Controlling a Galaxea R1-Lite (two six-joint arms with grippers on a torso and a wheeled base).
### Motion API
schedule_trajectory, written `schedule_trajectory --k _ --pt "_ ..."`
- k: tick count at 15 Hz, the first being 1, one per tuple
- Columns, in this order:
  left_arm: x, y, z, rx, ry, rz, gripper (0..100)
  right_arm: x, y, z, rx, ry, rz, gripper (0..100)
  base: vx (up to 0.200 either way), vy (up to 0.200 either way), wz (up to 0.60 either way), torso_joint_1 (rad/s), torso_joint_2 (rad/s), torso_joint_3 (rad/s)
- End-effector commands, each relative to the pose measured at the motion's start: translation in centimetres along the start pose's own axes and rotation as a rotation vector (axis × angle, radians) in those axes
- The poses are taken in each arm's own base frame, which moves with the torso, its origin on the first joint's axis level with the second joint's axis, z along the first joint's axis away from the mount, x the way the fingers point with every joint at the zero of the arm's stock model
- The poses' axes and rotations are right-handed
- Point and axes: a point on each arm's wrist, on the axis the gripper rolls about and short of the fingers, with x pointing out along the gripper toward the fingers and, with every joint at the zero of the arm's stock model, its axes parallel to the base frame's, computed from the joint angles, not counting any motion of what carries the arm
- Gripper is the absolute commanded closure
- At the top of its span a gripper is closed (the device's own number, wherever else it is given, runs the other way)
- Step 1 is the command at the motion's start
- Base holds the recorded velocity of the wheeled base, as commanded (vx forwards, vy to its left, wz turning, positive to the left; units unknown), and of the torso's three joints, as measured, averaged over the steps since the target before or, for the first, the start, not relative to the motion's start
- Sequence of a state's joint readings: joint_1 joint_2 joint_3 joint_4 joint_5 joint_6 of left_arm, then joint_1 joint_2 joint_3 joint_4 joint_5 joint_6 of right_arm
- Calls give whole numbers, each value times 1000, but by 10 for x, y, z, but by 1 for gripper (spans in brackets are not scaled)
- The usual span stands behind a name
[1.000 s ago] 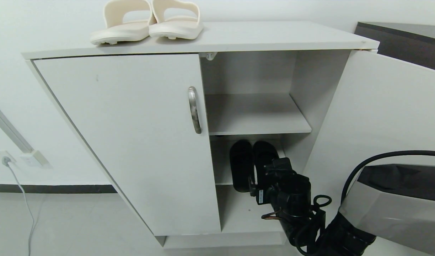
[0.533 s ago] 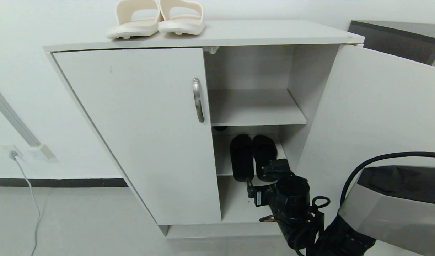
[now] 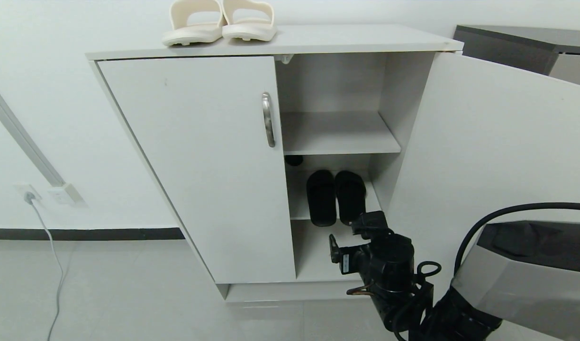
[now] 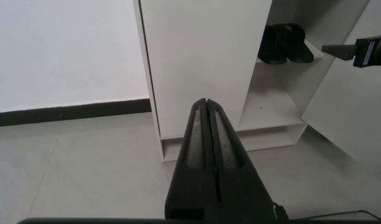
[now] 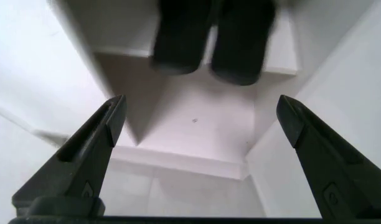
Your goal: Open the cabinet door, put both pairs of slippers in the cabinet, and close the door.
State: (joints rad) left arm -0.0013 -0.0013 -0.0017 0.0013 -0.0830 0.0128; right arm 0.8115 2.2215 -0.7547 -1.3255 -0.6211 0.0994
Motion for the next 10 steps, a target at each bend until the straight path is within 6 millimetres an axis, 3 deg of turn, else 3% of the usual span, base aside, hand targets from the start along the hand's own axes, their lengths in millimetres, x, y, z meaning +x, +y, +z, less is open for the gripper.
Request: schedule_trajectory --k 1,7,10 --pt "0 0 0 1 2 0 100 0 -1 -3 -5 7 -1 0 0 0 0 0 0 0" --pt "0 0 0 2 2 -2 100 0 -2 -6 -9 14 -2 0 0 0 0 0 0 0" --pt "0 0 0 2 2 0 100 0 -2 -6 -9 14 -2 0 0 0 0 5 1 116"
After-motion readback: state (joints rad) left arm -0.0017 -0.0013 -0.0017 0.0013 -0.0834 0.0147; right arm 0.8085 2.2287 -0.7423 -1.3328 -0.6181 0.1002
